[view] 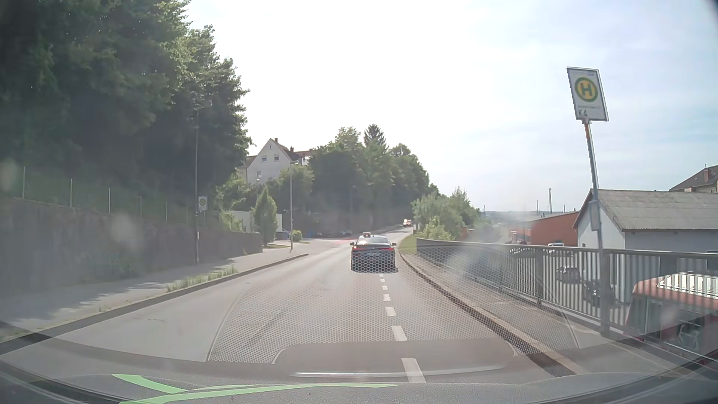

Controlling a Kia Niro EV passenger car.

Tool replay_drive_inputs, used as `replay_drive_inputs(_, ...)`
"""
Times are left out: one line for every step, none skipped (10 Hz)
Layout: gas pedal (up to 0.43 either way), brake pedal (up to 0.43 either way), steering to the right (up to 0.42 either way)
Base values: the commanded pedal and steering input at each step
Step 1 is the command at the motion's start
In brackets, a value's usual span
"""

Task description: Follow the waypoints while adhering to traffic rules and regulations

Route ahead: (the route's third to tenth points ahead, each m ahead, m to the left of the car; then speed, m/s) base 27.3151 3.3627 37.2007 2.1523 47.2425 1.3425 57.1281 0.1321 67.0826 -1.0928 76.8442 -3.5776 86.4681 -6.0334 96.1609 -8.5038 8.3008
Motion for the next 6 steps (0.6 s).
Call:
replay_drive_inputs(0.079,0.0,0.005)
replay_drive_inputs(0.067,0.0,0.005)
replay_drive_inputs(0.067,0.0,0.006)
replay_drive_inputs(0.047,0.0,0.006)
replay_drive_inputs(0.028,0.0,0.007)
replay_drive_inputs(0.008,0.0,0.008)
